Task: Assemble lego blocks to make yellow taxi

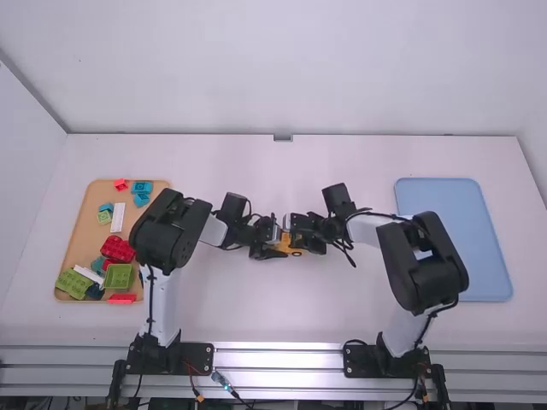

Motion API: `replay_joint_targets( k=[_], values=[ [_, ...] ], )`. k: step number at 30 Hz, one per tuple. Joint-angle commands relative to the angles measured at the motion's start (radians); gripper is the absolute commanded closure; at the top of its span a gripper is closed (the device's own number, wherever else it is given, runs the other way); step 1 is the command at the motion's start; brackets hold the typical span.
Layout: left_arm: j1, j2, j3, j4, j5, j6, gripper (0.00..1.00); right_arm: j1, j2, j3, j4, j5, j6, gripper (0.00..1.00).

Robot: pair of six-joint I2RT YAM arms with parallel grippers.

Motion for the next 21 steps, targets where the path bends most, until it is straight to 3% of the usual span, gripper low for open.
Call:
replay_joint_targets(
  k=[1,16,17,19,21],
  values=[
    [-0.016,0.008,0.002,-0.005,-0.047,0.020,0.64,0.031,0.055,-0.013,0.003,0.004,-0.006,0.66],
    [-0.017,0.008,0.002,-0.009,-0.047,0.020,0.64,-0.067,0.055,-0.006,0.002,-0.261,-0.090,0.54],
    [-0.017,0.008,0.002,-0.008,-0.047,0.020,0.64,-0.075,0.055,-0.006,0.003,-0.291,-0.100,0.52],
    [-0.016,0.008,0.002,-0.008,-0.047,0.020,0.61,-0.103,0.055,-0.006,0.003,-0.367,-0.119,0.36],
    [-0.017,0.008,0.002,-0.009,-0.047,0.020,0.59,-0.116,0.055,-0.006,0.002,-0.391,-0.119,0.28]
  ],
)
